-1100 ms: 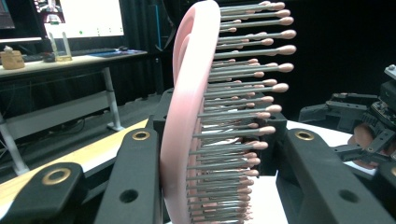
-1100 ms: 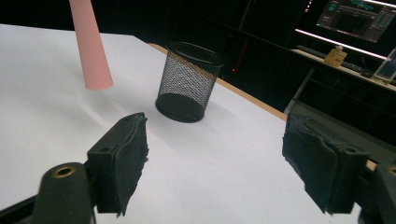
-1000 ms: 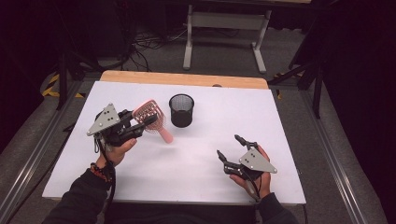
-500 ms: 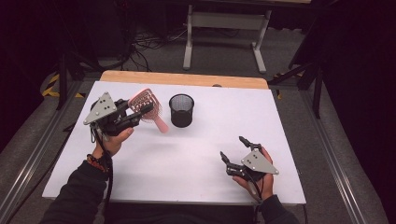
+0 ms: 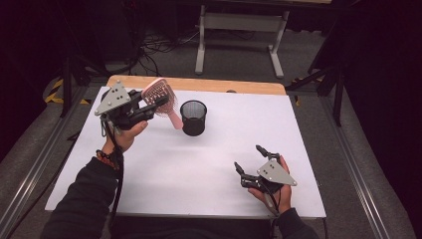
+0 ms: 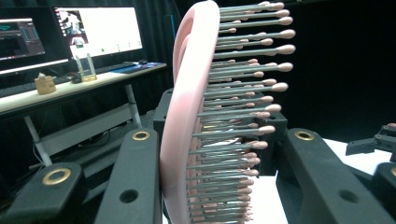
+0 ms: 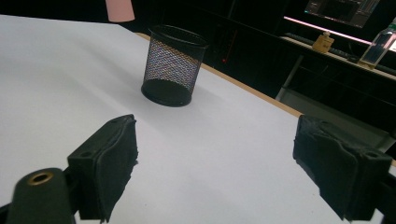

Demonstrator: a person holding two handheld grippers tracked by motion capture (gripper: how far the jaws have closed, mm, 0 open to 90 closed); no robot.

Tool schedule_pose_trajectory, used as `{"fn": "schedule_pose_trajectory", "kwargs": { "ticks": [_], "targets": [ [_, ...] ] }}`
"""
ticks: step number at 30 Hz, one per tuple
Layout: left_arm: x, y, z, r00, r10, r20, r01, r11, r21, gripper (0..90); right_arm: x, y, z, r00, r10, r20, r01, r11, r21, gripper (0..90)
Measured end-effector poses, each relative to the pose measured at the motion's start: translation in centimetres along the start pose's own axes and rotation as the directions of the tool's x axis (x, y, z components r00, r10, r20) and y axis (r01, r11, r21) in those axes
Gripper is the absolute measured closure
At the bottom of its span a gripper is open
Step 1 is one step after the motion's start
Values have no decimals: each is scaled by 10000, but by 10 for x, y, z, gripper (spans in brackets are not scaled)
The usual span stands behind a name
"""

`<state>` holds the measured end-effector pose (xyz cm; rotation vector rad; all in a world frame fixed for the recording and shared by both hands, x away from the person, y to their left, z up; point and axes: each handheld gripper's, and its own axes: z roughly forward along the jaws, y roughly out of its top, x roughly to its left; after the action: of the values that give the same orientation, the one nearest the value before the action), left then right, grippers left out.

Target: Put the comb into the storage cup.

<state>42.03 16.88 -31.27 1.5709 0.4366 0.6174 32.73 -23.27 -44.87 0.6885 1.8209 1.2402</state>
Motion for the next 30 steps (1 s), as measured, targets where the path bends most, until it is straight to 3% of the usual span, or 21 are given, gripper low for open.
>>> {"fn": "schedule_pose_trajectory", "kwargs": {
  "ticks": [11,30],
  "targets": [
    [7,23,23,10000,21,77,-21,10000,-69,630,0,0,0,10000,14,-7,-14,10000,-42,144],
    [12,28,57,10000,59,-76,-57,9998,198,629,-2,1,-2,9999,9,151,-9,10000,-54,143]
  ]
}}
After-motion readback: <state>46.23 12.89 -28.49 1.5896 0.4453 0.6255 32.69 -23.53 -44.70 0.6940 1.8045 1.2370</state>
